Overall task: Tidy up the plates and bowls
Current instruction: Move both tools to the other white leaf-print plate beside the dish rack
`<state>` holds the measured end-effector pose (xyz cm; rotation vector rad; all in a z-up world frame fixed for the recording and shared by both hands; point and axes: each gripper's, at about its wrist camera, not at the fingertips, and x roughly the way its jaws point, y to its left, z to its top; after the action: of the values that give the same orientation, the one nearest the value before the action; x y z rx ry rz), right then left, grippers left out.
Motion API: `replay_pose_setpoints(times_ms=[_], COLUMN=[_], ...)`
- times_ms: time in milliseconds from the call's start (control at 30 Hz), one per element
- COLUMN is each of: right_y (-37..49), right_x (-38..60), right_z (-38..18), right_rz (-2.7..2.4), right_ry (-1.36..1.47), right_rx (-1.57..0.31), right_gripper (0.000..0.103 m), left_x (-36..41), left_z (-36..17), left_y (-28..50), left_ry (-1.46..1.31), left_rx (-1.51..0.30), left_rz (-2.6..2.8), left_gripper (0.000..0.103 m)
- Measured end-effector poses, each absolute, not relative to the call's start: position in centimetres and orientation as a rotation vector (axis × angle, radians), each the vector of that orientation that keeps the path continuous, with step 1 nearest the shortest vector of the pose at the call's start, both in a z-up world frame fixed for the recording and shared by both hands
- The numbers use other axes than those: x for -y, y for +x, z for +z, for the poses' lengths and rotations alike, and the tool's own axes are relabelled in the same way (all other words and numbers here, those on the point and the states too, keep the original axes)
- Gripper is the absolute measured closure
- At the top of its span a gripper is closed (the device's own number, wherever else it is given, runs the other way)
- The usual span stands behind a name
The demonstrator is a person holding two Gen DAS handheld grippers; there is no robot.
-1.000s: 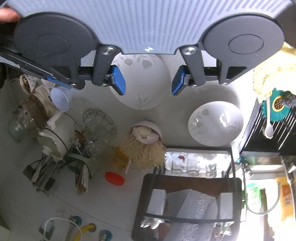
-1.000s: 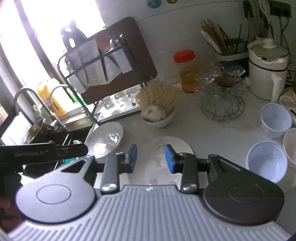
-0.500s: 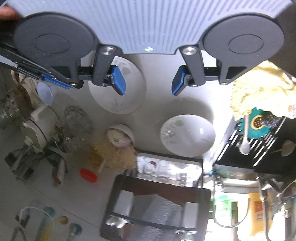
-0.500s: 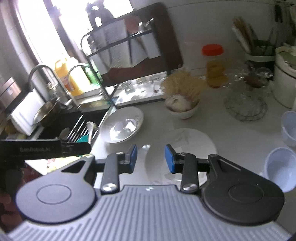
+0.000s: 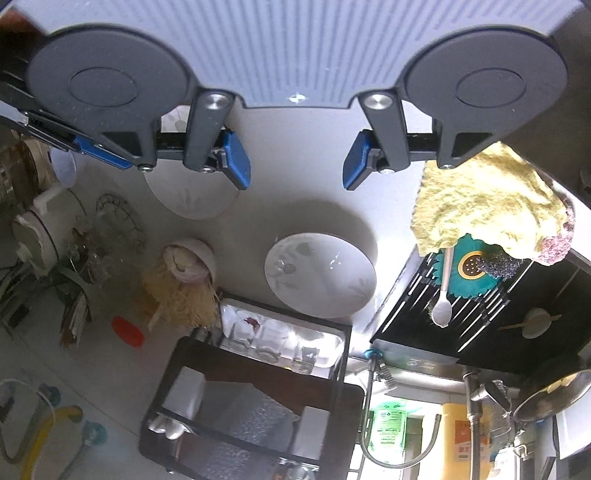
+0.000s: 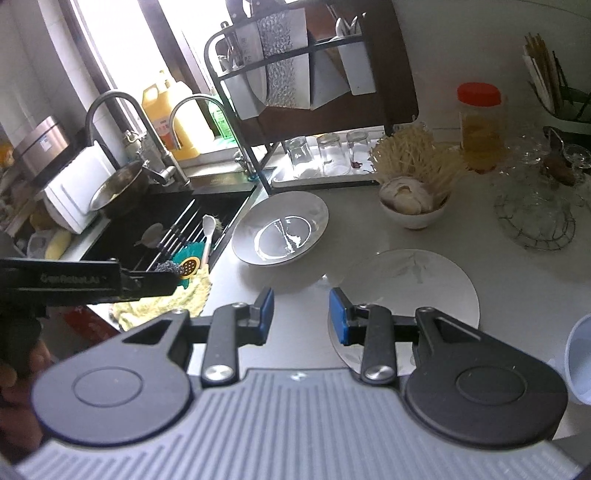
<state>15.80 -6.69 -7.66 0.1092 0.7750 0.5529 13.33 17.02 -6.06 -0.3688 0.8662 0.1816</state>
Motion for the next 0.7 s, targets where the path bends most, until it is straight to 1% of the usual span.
replay_pose_setpoints(times_ms=[233,300,700], right_y=[17.7,18.4,22.4], right_x=[4.8,4.2,0.2], right_z=[-7.4,-7.4,-8.4], right_rz=[0.522,0.521,0.443], right_ry=[0.093,0.101,0.097], right_rx=[-0.757,-0.762,-0.814], right_gripper=[0.066,0.066,0.066], left_x=[-19.8,-21.1,-28.4], left_z=[-5.8,-5.8,-8.6], left_y=[16.3,17.0,22.7], left_ry=[-0.348,-0.329,-0.327], left_rx=[-0.862,-0.851,-0.878], left_rz=[0.170,0.172,0.129], left_gripper=[0.040,0.037,0.036])
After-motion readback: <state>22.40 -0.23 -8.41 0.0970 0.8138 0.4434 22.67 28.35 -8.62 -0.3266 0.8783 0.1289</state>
